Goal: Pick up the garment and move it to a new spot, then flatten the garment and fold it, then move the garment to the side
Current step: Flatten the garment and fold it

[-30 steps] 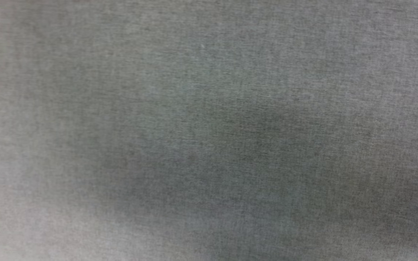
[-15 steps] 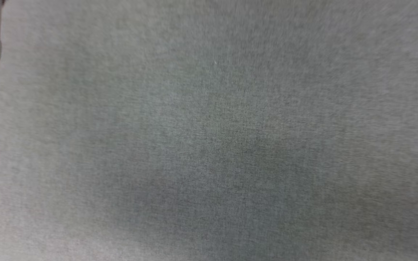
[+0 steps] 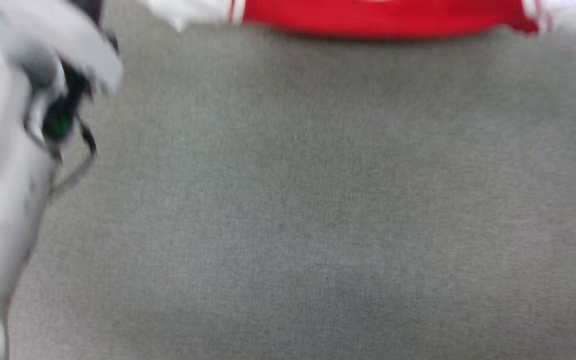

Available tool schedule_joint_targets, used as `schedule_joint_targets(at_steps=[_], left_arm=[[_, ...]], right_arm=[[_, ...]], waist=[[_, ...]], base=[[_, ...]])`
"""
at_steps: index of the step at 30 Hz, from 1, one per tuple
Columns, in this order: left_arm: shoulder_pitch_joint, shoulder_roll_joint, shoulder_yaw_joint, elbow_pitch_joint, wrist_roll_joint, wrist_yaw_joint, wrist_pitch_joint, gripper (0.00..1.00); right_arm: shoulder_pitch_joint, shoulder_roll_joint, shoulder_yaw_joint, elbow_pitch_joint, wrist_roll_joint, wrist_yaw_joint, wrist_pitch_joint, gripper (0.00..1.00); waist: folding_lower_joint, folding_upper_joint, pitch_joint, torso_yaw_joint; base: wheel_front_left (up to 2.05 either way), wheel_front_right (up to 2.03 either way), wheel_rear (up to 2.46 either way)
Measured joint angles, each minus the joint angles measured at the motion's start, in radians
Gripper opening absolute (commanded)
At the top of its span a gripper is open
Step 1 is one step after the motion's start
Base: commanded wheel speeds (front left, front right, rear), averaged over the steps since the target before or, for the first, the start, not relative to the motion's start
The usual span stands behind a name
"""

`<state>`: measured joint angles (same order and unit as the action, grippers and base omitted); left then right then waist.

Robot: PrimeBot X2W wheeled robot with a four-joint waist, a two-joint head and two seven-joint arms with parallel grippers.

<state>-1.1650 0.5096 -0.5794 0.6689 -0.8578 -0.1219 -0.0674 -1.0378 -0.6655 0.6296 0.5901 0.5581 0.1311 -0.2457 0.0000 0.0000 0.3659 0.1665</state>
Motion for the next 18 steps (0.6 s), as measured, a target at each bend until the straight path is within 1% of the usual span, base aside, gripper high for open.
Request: schedule_joint_targets(at_steps=[3, 4, 9, 13, 15, 18], left_arm=[[0.173, 0.042, -0.006, -0.137, -0.029, 0.038, 0.022, 0.0], [0.234, 0.053, -0.004, -0.184, -0.049, 0.056, 0.031, 0.0], [0.536, 0.142, -0.003, -0.457, -0.107, 0.169, 0.071, 0.0], [0.767, 0.203, -0.006, -0.652, -0.157, 0.268, 0.09, 0.0], [0.855, 0.232, -0.007, -0.724, -0.17, 0.311, 0.093, 0.0], [0.97, 0.253, -0.03, -0.811, -0.186, 0.36, 0.107, 0.0]], right_arm=[[0.119, -0.037, 0.028, -0.086, 0.058, 0.0, 0.009, 0.0], [0.161, -0.051, 0.034, -0.112, 0.069, 0.0, 0.012, 0.0], [0.357, -0.132, 0.02, -0.222, 0.114, 0.0, 0.024, 0.0], [0.509, -0.166, -0.018, -0.29, 0.131, 0.0, 0.027, 0.0], [0.586, -0.181, -0.029, -0.323, 0.142, 0.0, 0.036, 0.0], [0.688, -0.209, -0.039, -0.369, 0.145, 0.0, 0.052, 0.0]], waist=[[0.0, 0.0, -0.053, -0.008], [0.0, 0.0, -0.07, -0.01], [0.0, 0.0, -0.144, -0.019], [0.0, 0.0, -0.186, -0.024], [0.0, 0.0, -0.2, -0.025], [0.0, 0.0, -0.21, -0.023]], base=[[0.0, 0.0, 0.0], [0.0, 0.0, 0.0], [0.0, 0.0, 0.0], [0.0, 0.0, 0.0], [0.0, 0.0, 0.0], [0.0, 0.0, 0.0]])
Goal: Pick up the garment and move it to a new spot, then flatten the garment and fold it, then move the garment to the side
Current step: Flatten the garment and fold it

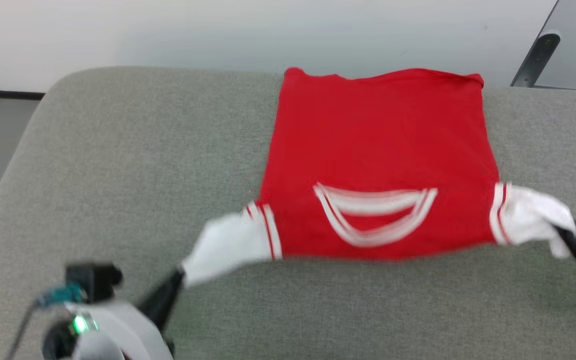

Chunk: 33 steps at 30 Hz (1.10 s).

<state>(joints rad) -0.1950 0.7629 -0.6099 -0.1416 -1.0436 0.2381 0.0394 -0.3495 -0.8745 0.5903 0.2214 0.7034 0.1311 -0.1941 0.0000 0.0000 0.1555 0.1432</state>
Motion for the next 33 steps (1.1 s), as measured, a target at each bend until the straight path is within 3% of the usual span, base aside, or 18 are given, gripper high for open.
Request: schedule_joint_targets(at_steps=[5, 9, 17, 25, 33], left_arm=[[0.132, -0.003, -0.029, -0.08, -0.039, 0.066, 0.011, 0.0], [0.207, -0.008, -0.043, -0.089, -0.067, 0.088, 0.008, 0.0], [0.263, -0.021, -0.03, -0.066, -0.095, 0.115, -0.019, 0.0], [0.251, -0.03, -0.014, -0.005, -0.073, 0.15, -0.047, 0.0], [0.232, -0.062, -0.03, 0.002, -0.087, 0.14, -0.025, 0.0]], right_arm=[[0.121, -0.024, -0.018, -0.088, 0.028, 0.0, 0.032, 0.0], [0.196, -0.053, -0.048, -0.12, 0.037, 0.0, 0.042, 0.0], [0.329, -0.085, -0.101, -0.144, 0.025, 0.0, 0.045, 0.0], [0.365, -0.154, -0.033, -0.19, -0.098, 0.0, 0.0, 0.0], [0.34, -0.134, -0.036, -0.142, -0.031, 0.0, 0.033, 0.0]], waist=[[0.0, 0.0, 0.002, 0.005], [0.0, 0.0, 0.01, 0.009], [0.0001, 0.0, 0.03, 0.023], [0.0, 0.0, 0.049, 0.016], [0.0, 0.0, 0.065, -0.012]], base=[[0.0, 0.0, 0.0], [0.0, 0.0, 0.0], [0.0, 0.0, 0.0], [0.0, 0.0, 0.0], [0.0, 0.0, 0.0]])
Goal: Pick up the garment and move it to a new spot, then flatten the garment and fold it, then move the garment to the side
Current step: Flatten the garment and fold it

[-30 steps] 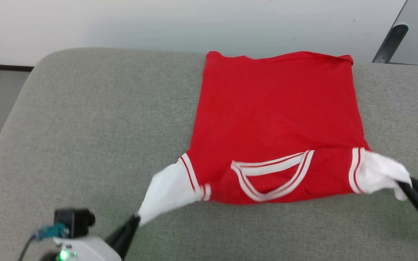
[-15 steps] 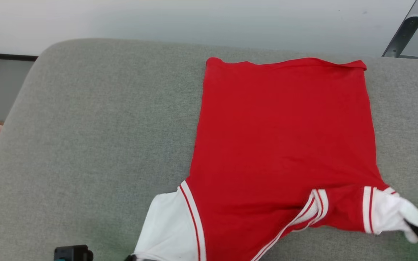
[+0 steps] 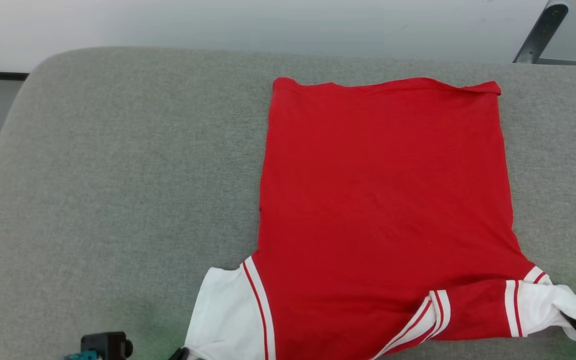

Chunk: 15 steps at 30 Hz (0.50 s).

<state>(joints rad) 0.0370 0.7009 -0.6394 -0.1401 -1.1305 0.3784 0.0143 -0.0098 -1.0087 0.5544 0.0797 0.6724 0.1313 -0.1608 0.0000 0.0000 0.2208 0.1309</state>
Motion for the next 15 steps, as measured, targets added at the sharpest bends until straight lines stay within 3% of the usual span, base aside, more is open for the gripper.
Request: schedule_joint_targets(at_steps=[1, 2, 10, 15], left_arm=[[-0.006, -0.002, -0.003, 0.001, 0.0, 0.0, 0.005, 0.0], [-0.011, -0.004, -0.003, 0.002, 0.0, 0.0, 0.007, 0.0], [-0.017, -0.012, -0.014, 0.002, 0.006, 0.0, 0.01, 0.0], [-0.02, -0.027, -0.016, 0.0, 0.013, 0.0, -0.002, 0.0]], right_arm=[[-0.006, 0.006, -0.006, 0.001, 0.004, 0.0, 0.017, 0.43], [-0.008, 0.012, -0.014, 0.004, 0.006, 0.0, 0.04, 1.0], [-0.004, 0.0, -0.08, -0.1, 0.095, 0.0, 0.151, 1.0], [0.005, -0.007, -0.206, -0.229, 0.173, 0.0, 0.087, 1.0]], waist=[[0.0, 0.0, 0.001, -0.003], [0.0, 0.0, 0.002, -0.006], [0.0, 0.0, -0.001, -0.006], [0.0, 0.0, 0.001, 0.004]], base=[[0.0, 0.0, 0.0], [0.0, 0.0, 0.0], [0.0, 0.0, 0.0], [0.0, 0.0, 0.0]])
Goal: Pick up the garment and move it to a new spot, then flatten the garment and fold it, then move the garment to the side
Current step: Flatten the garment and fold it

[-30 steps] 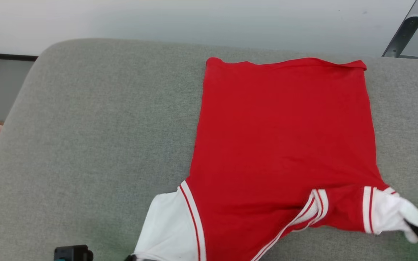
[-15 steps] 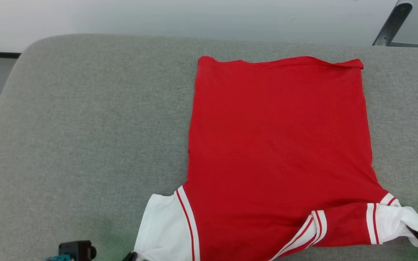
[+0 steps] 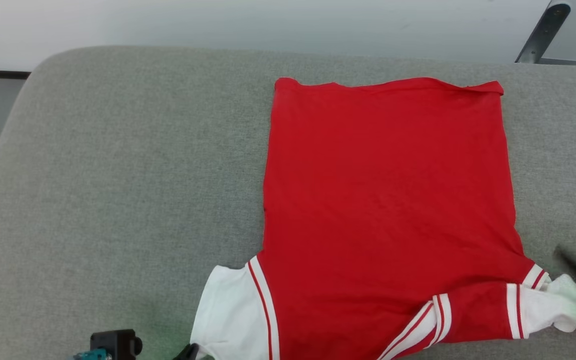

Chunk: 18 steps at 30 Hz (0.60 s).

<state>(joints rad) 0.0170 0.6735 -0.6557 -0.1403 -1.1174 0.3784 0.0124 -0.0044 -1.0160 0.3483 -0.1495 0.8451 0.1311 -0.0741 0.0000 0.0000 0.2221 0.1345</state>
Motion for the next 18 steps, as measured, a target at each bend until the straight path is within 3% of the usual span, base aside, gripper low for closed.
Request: schedule_joint_targets(at_steps=[3, 7, 12, 18], left_arm=[[-0.013, -0.011, -0.003, 0.0, 0.01, -0.003, -0.015, 0.0], [-0.028, -0.025, -0.014, 0.005, 0.023, -0.011, -0.022, 0.0], [-0.075, -0.051, -0.035, 0.017, 0.048, -0.028, -0.021, 0.0], [-0.152, -0.1, -0.065, 0.035, 0.082, -0.068, -0.023, 0.0]], right_arm=[[-0.035, 0.021, -0.12, -0.011, -0.063, 0.0, -0.058, 1.0], [-0.132, 0.124, -0.218, 0.002, -0.171, 0.0, -0.061, 1.0], [-0.321, 0.254, -0.247, 0.095, -0.247, 0.0, 0.075, 1.0], [-0.596, 0.325, -0.203, 0.273, -0.3, 0.0, 0.257, 1.0]], waist=[[0.0, 0.0, 0.005, 0.006], [0.0, 0.0, 0.017, 0.016], [0.0, 0.0, 0.041, 0.037], [0.0, 0.0, 0.089, 0.076]], base=[[0.0, 0.0, 0.0], [0.0, 0.0, 0.0], [0.0, 0.0, 0.0], [0.0, 0.0, 0.0]])
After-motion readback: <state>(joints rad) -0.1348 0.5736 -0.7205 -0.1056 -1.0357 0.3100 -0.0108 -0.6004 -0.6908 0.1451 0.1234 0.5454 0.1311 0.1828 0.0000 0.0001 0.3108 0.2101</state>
